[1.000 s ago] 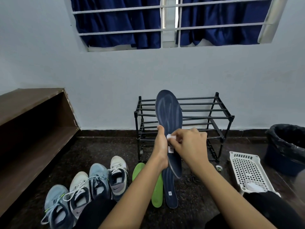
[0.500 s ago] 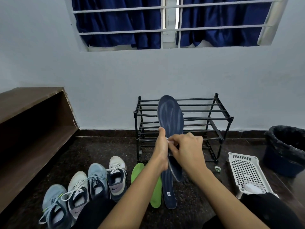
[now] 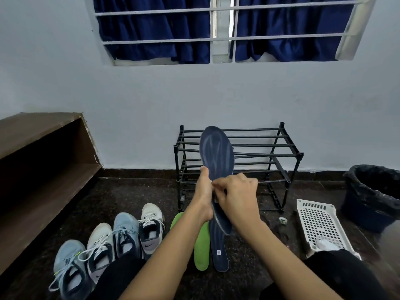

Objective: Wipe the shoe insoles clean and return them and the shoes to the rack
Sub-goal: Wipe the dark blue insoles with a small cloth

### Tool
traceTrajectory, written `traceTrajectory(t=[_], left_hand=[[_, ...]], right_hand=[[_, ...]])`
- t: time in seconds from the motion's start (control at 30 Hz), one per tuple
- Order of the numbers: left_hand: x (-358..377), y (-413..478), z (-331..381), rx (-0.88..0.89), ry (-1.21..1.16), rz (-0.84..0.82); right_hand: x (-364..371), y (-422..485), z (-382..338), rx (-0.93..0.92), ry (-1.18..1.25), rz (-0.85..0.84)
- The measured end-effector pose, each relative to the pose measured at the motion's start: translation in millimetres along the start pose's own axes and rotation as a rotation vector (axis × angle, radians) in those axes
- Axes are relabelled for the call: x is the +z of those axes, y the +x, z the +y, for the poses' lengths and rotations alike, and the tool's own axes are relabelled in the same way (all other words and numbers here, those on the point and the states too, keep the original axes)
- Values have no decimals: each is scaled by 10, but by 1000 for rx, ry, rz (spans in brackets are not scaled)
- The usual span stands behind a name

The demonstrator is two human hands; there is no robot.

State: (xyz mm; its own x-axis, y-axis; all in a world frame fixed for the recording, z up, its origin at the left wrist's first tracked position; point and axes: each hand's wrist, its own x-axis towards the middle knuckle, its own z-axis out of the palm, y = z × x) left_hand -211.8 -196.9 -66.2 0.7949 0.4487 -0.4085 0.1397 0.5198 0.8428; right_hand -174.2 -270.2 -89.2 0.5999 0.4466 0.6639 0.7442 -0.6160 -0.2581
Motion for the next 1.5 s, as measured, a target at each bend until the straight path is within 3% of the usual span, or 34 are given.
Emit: traceTrajectory(t=[0.23,0.37,0.7,0.93,1.03,1.3,1.5], left_hand=[[51,-61,-82,-34,-15,-42],[122,-101,-116,-75,-36,-89],[-2,16,-44,-27,-28,9],[128,5,-163,-53,-21,-78],[147,26,-197,-39,-5,-42],[-23,113,-87,13,55,15],[70,40,-121,-21,32,-12]], right_hand=[[-21,131,149,32,-96,33],[-19,230,245,121,-20,72],[-58,-59,1,-45,-84,18],[-32,213,254,72,-155,105],[-23,259,319,125,-80,96],[-5,-80,39,-46,-57,6],[-10,114,173,30,-7,82]])
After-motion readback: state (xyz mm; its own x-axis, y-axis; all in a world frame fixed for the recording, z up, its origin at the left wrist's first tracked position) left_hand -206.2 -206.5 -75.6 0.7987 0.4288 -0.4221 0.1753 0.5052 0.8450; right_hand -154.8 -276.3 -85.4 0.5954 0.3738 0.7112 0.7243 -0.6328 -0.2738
